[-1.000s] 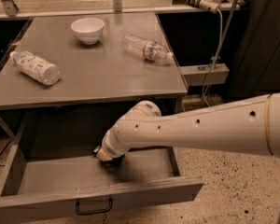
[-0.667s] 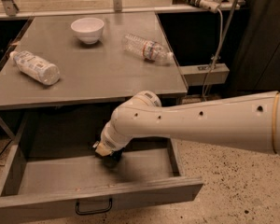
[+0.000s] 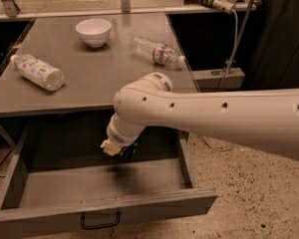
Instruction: Pick rxbar blueberry from top drawer and place on counter
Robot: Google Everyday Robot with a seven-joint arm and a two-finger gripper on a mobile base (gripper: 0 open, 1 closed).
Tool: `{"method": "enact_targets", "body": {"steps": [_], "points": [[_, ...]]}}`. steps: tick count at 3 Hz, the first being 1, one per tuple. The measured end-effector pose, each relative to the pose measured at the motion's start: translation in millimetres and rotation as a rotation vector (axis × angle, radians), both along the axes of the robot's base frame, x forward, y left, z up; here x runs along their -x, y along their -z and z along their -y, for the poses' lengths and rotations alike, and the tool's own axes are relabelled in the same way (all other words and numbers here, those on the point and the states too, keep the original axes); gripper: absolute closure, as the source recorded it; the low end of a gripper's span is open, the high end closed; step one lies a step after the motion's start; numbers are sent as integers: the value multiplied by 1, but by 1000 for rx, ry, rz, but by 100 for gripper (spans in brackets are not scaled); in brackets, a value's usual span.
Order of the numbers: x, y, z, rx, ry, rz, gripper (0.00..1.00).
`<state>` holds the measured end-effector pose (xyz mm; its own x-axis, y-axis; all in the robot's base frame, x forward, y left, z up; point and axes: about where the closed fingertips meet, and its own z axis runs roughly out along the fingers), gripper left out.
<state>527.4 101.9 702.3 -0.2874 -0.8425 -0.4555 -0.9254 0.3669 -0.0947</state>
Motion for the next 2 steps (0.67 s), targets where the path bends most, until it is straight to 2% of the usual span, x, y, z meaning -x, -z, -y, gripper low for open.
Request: {"method": "enact_targets", "body": {"steps": [2], "points": [[7,-41,23,75,2,0,100]]}}
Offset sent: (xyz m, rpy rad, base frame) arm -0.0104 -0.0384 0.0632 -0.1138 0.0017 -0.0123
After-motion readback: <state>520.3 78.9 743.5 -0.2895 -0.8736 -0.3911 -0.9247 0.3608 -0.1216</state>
